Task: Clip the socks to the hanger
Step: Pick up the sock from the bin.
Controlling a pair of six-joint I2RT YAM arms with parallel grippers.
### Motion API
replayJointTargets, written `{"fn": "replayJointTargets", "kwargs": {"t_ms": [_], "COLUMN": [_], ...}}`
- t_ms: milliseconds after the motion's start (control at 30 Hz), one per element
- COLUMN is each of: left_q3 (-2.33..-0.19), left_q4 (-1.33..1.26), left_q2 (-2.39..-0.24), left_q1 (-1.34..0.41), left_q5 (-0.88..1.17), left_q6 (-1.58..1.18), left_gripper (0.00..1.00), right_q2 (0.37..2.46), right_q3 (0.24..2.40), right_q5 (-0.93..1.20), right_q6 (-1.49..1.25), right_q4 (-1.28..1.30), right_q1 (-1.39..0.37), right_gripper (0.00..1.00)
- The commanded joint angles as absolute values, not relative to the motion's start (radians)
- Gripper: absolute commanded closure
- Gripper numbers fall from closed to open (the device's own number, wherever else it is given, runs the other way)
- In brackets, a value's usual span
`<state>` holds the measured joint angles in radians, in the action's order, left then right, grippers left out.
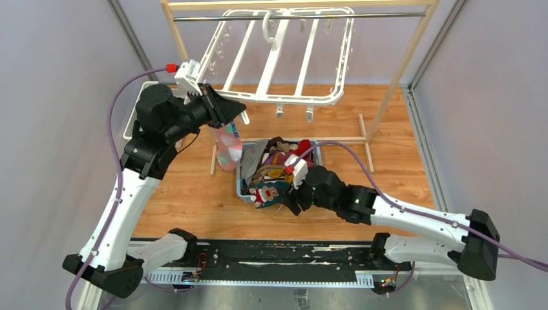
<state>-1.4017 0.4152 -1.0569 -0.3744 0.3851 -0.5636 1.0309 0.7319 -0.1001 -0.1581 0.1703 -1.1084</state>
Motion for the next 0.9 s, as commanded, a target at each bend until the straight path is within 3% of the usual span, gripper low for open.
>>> {"fn": "replayJointTargets", "kwargs": {"t_ms": [0, 300, 667, 867], "left_q3": [-1.426, -1.44, -1.442, -1.441], "left_q4": [0.457, 0.467, 0.47, 0.475], "left_q2": [-1.063, -1.068, -1.068, -1.064], "left_q1": [-0.371, -0.371, -0.371, -0.371], "left_q5": [0.402, 0.411, 0.414, 0.413], "left_q6": [-0.556, -0.552, -0.554, -0.549], "left_gripper": [0.89, 0.89, 0.89, 0.89], "right_q2": [1.103, 1.307, 1.513, 1.568], "right_q3": [0.819, 0.952, 1.099, 1.118], "right_q5": [0.052, 0.286, 0.334, 0.283], "right_q6": [0.051, 0.357, 0.474, 0.508], "right_q4": [0.066, 0.054, 0.154, 0.172], "right_q1": [-1.106, -1.106, -1.072, -1.058], "right_gripper": [0.37, 0.35, 0.36, 0.43]}}
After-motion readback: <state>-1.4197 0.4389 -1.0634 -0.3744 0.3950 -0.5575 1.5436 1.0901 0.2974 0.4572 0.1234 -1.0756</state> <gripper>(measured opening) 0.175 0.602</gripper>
